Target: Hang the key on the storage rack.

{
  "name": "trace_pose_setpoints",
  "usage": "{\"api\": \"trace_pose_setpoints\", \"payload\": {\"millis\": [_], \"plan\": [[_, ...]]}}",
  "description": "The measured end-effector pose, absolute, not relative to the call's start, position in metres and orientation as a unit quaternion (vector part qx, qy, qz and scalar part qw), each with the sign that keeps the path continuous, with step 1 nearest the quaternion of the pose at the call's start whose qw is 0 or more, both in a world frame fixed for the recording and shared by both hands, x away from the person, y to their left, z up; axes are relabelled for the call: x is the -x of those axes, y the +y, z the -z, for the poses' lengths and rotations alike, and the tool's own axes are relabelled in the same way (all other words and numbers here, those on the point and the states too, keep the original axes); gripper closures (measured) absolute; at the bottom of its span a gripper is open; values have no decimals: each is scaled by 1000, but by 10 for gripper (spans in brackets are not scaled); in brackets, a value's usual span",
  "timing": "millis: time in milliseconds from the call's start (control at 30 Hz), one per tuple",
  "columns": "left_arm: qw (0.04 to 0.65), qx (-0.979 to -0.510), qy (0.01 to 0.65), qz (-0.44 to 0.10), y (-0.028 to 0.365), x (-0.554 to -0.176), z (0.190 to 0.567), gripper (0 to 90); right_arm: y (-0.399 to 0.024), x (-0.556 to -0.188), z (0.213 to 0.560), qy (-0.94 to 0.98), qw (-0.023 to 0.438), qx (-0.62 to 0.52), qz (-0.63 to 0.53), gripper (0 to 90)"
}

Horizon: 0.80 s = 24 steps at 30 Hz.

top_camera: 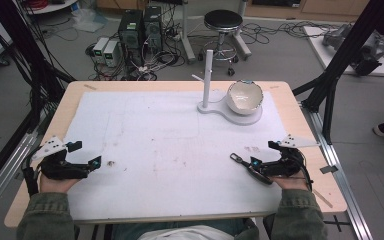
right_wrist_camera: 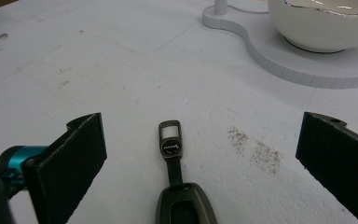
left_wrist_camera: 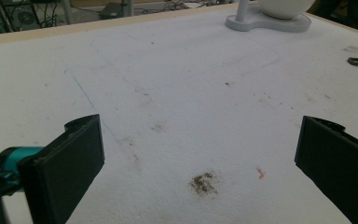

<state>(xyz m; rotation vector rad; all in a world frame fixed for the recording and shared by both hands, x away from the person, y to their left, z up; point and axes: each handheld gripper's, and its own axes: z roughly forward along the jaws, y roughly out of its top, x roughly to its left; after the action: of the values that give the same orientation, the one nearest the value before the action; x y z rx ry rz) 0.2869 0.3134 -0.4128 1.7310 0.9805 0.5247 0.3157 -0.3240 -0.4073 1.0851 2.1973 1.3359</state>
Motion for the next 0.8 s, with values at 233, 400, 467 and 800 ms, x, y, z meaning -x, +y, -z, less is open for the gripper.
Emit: {"api": "trace_pose_setpoints", "payload": {"millis": [233,400,467,800], "plan": [[516,-720,408,-220,314,-287,413,18,-324,-315,407,775,167,-388,-470,6],[514,-721,409,-220,314,-287,413,18,-324,-316,407,775,167,-388,-470,6],[514,-722,409,-219,314,-287,413,18,-324,-316,407,775,166,-389,-469,6],[515,-721,409,-217,314,-287,414,18,-323,-317,408,778,165,-388,-465,6]]}}
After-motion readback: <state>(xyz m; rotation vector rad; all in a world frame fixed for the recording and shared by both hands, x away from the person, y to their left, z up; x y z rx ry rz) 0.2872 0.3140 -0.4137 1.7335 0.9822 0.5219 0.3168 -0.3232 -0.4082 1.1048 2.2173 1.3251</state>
